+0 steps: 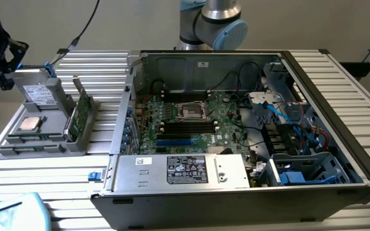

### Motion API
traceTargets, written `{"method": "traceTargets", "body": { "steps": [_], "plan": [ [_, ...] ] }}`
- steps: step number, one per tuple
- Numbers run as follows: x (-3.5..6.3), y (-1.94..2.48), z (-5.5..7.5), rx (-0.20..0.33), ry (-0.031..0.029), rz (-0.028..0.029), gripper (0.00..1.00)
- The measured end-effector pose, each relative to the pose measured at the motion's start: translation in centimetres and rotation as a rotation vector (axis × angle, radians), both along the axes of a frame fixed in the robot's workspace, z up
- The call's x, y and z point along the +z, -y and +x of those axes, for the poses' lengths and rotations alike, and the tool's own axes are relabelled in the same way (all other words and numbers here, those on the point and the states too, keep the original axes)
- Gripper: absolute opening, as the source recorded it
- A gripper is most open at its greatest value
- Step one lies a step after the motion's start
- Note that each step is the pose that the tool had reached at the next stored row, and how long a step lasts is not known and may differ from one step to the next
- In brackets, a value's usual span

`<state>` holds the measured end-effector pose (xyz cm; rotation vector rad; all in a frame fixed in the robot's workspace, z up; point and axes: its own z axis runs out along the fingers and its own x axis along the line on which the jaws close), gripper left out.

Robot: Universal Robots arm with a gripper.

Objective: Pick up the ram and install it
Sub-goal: 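Pick up the ram and move it above insertion slot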

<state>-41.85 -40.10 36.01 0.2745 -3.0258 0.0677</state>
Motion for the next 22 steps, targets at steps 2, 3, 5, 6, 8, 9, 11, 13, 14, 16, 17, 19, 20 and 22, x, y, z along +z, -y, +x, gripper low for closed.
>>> {"method": "traceTargets", "body": {
  "steps": [2, 3, 5, 6, 8, 9, 11, 13, 14, 16, 17, 19, 20, 22],
  "plan": [
    [0.0, 0.0, 0.0, 0.036, 0.0, 0.0006, 0.11],
    [0.0, 0.0, 0.0, 0.054, 0.0, 0.0011, 0.11],
    [0.0, 0.0, 0.0, 0.09, 0.0001, 0.0023, 0.11],
    [-0.01, 0.0, 0.0, 0.109, 0.0002, 0.0032, 0.11],
    [-0.01, 0.0, 0.01, 0.144, 0.0002, 0.0053, 0.11],
    [0.0, 0.0, 0.0, 0.162, 0.0001, 0.0064, 0.11],
    [0.0, 0.0, 0.01, 0.199, 0.0001, 0.009, 0.11],
    [0.0, 0.0, 0.0, 0.235, 0.0003, 0.0117, 0.11],
    [-0.01, -0.01, 0.0, 0.254, 0.0003, 0.0121, 0.11],
    [-0.01, -0.01, 0.0, 0.291, 0.0002, 0.0126, 0.11],
    [-0.01, 0.0, 0.0, 0.309, 0.0001, 0.0129, 0.11],
    [-0.01, 0.0, 0.0, 0.345, 0.0001, 0.014, 0.11],
    [-0.01, 0.0, 0.0, 0.363, 0.0, 0.0148, 0.11],
    [-0.01, 0.0, 0.0, 0.399, 0.0, 0.0165, 0.11]
  ]
}}
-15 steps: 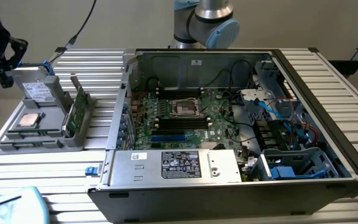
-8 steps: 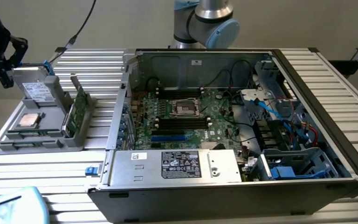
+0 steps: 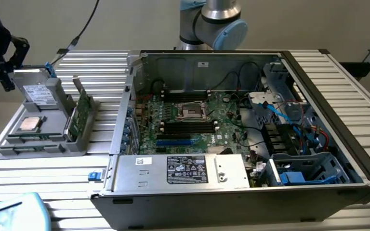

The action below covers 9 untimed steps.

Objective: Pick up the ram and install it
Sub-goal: 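Pick up the ram and move it above insertion slot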

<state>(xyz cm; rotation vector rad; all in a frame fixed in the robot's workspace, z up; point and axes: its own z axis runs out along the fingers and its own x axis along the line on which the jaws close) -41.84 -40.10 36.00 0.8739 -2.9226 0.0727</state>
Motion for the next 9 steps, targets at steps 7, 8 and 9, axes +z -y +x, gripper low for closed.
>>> {"method": "traceTargets", "body": {
  "steps": [7, 8, 9],
  "plan": [
    [-0.01, 0.0, 0.0, 0.128, 0.0001, 0.0094, 0.11],
    [-0.02, -0.01, -0.01, 0.146, 0.0003, 0.0122, 0.11],
    [-0.02, -0.01, -0.01, 0.164, 0.0004, 0.0151, 0.11]
  ]
}}
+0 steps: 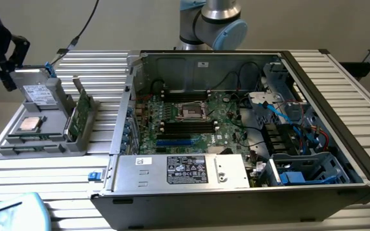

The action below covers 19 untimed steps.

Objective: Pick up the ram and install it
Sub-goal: 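Pick up the ram and move it above insertion slot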

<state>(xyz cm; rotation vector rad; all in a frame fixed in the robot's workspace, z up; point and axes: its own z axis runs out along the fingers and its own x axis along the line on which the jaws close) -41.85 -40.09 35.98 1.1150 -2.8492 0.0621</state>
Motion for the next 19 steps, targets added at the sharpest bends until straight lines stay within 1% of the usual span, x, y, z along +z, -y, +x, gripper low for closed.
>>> {"method": "traceTargets", "body": {
  "steps": [2, 3, 7, 15, 16, 19],
  "plan": [
    [-0.01, 0.01, 0.01, 0.037, 0.0001, 0.0074, 0.11],
    [-0.02, 0.01, 0.0, 0.055, 0.0001, 0.0121, 0.11],
    [-0.04, 0.0, 0.01, 0.127, 0.0, 0.0335, 0.11],
    [-0.1, 0.01, 0.01, 0.272, 0.0001, 0.0718, 0.11],
    [-0.11, 0.01, 0.01, 0.29, 0.0002, 0.077, 0.11],
    [-0.13, 0.01, 0.01, 0.342, 0.0009, 0.0956, 0.11]
  ]
}}
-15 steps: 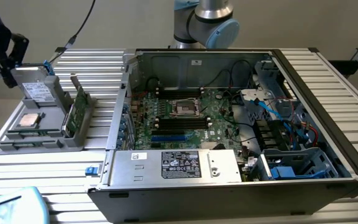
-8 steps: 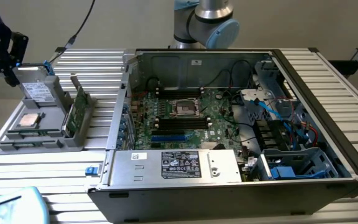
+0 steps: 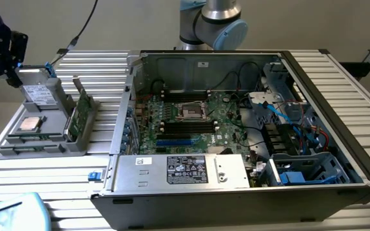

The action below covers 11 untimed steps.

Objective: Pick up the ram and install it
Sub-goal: 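Pick up the ram and move it above insertion slot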

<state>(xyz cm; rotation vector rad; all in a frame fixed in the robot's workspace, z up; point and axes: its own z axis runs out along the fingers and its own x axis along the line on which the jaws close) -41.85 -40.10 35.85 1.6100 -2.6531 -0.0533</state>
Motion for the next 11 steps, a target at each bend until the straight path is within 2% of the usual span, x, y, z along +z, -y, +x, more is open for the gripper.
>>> {"method": "traceTargets", "body": {
  "steps": [7, 9, 11],
  "plan": [
    [-0.07, 0.0, 0.0, 0.113, 0.0, 0.0549, 0.11],
    [-0.07, -0.01, -0.01, 0.143, -0.0012, 0.0622, 0.11],
    [-0.08, 0.0, -0.06, 0.17, -0.003, 0.0634, 0.11]
  ]
}}
